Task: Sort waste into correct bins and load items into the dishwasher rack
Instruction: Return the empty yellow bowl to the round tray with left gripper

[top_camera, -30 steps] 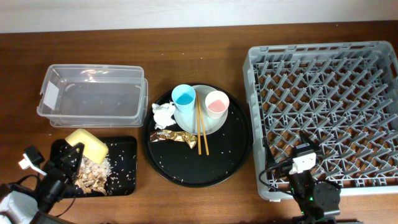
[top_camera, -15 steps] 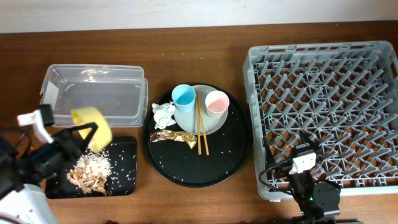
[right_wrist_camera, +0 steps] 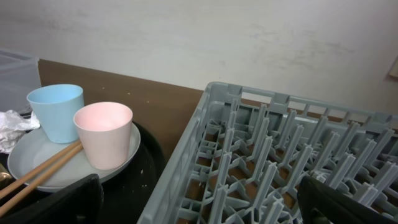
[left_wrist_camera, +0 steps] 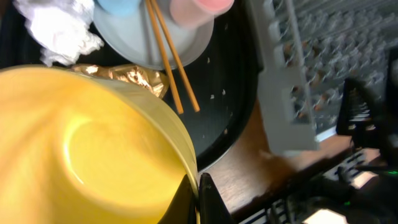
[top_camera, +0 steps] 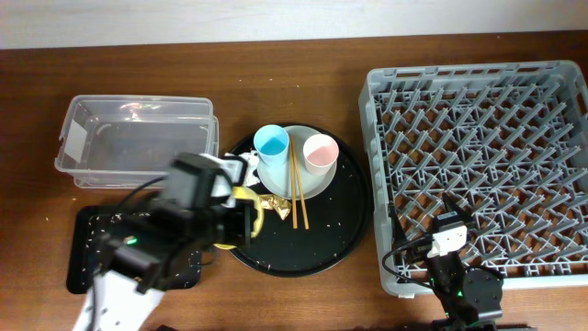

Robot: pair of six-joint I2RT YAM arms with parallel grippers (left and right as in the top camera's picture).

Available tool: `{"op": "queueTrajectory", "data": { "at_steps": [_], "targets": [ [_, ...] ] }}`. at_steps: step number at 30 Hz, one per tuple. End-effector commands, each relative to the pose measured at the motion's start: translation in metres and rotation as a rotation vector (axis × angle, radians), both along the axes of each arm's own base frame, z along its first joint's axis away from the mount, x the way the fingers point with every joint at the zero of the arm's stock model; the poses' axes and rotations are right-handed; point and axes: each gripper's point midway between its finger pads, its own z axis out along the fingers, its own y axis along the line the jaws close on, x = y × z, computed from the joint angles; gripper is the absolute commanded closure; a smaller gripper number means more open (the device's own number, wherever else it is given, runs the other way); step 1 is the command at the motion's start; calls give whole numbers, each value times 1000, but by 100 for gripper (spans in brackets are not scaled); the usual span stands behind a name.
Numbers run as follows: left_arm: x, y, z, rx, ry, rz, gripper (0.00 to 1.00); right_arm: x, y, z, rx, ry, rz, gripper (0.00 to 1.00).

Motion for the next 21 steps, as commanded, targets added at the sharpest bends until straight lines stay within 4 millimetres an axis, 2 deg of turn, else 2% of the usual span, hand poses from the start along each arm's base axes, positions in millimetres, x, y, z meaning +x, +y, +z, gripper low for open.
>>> {"op": "queueTrajectory", "data": {
  "at_steps": [1,2,3,8,10,14,18,21],
  "targets": [
    [-7,-26,-45,101,94,-22,100,0,0,-3,1,5,-4,2],
    [-11,-38,-59,119,121,-59,100,0,0,-3,1,5,-4,2],
    [-20,-60,-88,165,190,-112,100,0,0,-3,1,5,-4,2],
    [-35,-92,-142,269,272,-210,100,0,0,-3,1,5,-4,2],
    [-35,-90,-162,350,280,-206,100,0,0,-3,1,5,-4,2],
    [-30,-84,-166,392,259,-187,99,0,0,-3,1,5,-4,2],
    [-30,-85,-165,385,261,-189,85,0,0,-3,1,5,-4,2],
    [-26,-96,-155,346,254,-197,84,0,0,-3,1,5,-4,2]
  ]
}}
